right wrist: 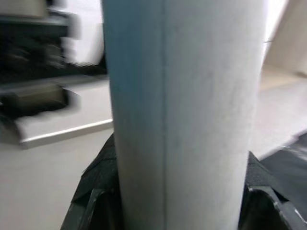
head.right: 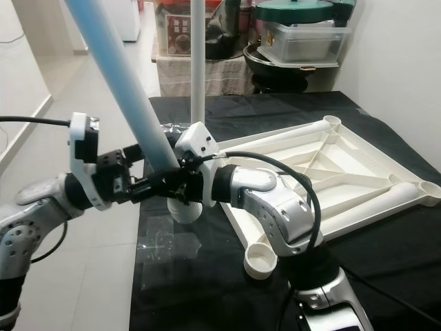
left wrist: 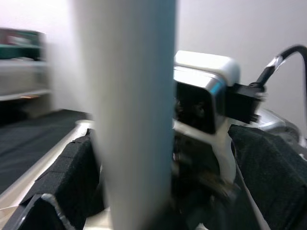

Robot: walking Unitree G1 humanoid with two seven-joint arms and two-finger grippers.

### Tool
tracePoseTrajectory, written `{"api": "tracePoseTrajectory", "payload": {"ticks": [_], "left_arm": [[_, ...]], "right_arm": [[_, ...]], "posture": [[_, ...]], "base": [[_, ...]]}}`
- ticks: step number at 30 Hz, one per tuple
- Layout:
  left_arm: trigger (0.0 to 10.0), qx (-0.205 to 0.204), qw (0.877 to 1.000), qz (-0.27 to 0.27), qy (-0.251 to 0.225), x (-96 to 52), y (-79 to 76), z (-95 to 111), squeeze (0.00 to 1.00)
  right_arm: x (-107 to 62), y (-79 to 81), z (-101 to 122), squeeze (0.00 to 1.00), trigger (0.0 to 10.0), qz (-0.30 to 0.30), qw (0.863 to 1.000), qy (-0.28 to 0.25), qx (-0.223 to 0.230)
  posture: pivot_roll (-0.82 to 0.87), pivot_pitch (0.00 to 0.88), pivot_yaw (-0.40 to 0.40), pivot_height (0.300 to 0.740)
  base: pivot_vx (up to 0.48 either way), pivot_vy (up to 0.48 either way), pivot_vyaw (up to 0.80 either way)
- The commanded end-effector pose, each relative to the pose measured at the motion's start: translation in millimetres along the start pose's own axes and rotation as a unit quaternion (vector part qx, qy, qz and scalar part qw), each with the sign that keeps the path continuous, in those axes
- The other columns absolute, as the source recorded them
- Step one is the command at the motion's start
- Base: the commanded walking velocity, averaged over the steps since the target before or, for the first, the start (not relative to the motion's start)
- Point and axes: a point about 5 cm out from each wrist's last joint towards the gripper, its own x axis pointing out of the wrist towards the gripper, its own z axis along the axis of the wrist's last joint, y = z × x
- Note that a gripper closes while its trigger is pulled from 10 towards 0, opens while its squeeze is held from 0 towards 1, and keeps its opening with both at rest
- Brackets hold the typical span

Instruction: Building children table

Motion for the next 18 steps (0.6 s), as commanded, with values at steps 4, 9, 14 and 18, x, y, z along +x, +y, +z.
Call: {"api": "tracePoseTrajectory", "payload": {"ticks": [4,9,14,18], "left_arm": [[10.0,0.016,0.999,0.019,-0.038,-5.7,-6.0,13.2,0.00],[10.0,0.017,0.996,0.057,-0.067,-14.7,-7.9,19.1,0.00],[10.0,0.015,0.994,0.090,-0.055,-25.5,-9.8,11.9,0.00],[10.0,0.015,0.994,0.104,-0.011,-34.0,-10.3,-4.2,0.00]], "right_arm": [[-11.8,-33.9,-0.6,0.00,0.0,-0.118,0.993,0.001,0.000],[-18.0,-55.4,4.0,0.00,0.0,-0.207,0.978,-0.018,-0.006],[-23.7,-71.5,10.9,0.00,0.0,-0.276,0.960,-0.049,0.015],[-23.9,-75.4,18.0,0.00,0.0,-0.291,0.952,-0.078,0.042]], "posture": [[0.02,0.000,-0.056,0.740],[0.03,0.000,-0.058,0.740],[0.04,0.000,-0.064,0.740],[0.04,0.000,-0.065,0.740]], "base": [[0.000,0.000,0.00],[0.000,0.000,0.00],[0.000,0.000,0.00],[0.000,0.000,0.00]]}}
